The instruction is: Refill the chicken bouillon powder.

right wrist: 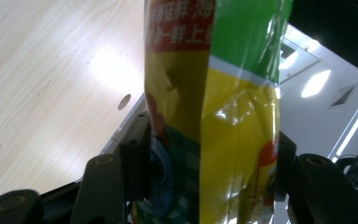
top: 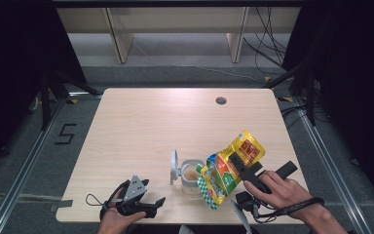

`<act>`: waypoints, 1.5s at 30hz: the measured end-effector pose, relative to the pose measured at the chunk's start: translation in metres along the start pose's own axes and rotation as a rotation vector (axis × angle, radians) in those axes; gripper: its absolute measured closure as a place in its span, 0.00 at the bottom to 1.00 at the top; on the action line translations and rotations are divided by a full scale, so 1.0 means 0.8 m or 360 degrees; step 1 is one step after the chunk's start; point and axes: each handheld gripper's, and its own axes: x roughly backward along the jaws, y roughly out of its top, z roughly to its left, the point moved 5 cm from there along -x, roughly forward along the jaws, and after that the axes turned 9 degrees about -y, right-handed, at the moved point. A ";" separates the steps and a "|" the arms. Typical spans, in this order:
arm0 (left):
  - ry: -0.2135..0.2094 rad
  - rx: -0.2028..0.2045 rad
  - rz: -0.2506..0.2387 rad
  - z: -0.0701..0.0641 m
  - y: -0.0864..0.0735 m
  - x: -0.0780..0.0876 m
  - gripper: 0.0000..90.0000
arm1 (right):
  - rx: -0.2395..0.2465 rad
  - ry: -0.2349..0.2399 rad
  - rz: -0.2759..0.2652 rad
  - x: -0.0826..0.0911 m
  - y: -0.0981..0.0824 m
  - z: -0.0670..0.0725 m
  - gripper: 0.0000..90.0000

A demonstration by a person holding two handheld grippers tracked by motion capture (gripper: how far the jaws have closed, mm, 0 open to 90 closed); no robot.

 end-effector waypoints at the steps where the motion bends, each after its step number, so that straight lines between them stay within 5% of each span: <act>1: -0.0002 0.0017 -0.0016 0.000 0.001 -0.001 0.18 | 0.0010 -0.0008 -0.0005 0.000 0.000 -0.001 0.55; 45: 0.0009 -0.0011 0.0016 0.000 -0.001 0.000 0.18 | 0.0038 -0.0035 0.0007 0.001 -0.005 -0.006 0.56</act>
